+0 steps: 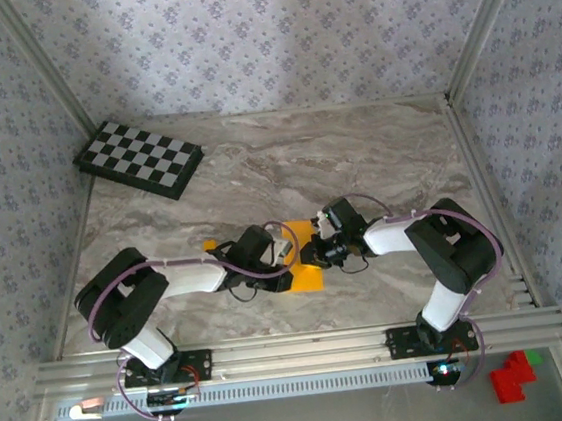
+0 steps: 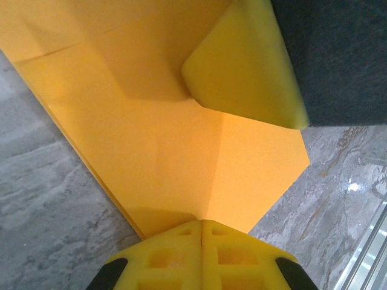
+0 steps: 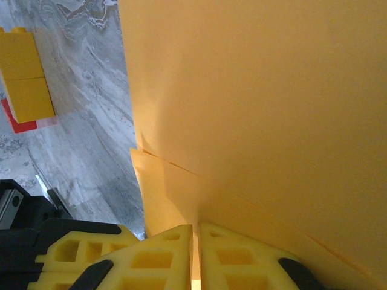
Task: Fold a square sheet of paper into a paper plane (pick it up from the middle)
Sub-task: Fold the triangle a second time at the center of the table.
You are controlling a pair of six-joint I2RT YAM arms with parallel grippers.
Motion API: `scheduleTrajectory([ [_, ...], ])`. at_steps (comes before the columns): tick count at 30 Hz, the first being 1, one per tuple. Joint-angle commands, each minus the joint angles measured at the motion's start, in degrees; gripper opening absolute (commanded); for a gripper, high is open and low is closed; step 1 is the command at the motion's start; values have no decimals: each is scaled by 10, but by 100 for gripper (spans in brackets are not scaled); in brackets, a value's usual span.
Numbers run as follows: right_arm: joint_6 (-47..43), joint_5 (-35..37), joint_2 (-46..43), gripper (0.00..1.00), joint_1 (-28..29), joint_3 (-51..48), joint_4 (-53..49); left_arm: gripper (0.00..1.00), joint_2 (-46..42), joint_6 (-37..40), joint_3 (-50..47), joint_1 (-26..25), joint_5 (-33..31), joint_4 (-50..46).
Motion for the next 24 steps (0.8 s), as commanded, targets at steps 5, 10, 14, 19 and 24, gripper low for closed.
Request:
scheduleTrajectory([
  [5, -19, 88, 51, 13, -1, -17, -93, 0, -3, 10, -29, 8, -2, -16],
  [10, -23, 84, 42, 14, -1, -4, -107, 0, -8, 12, -39, 8, -12, -19],
  [14, -31, 78, 12, 15, -2, 12, -124, 0, -5, 13, -45, 8, -19, -21],
  [19, -43, 65, -32, 17, -2, 35, -149, 0, -1, 13, -49, 8, -31, -24],
  [24, -31, 57, -78, 18, 3, 26, -148, 0, 1, 11, -51, 7, -37, -22],
])
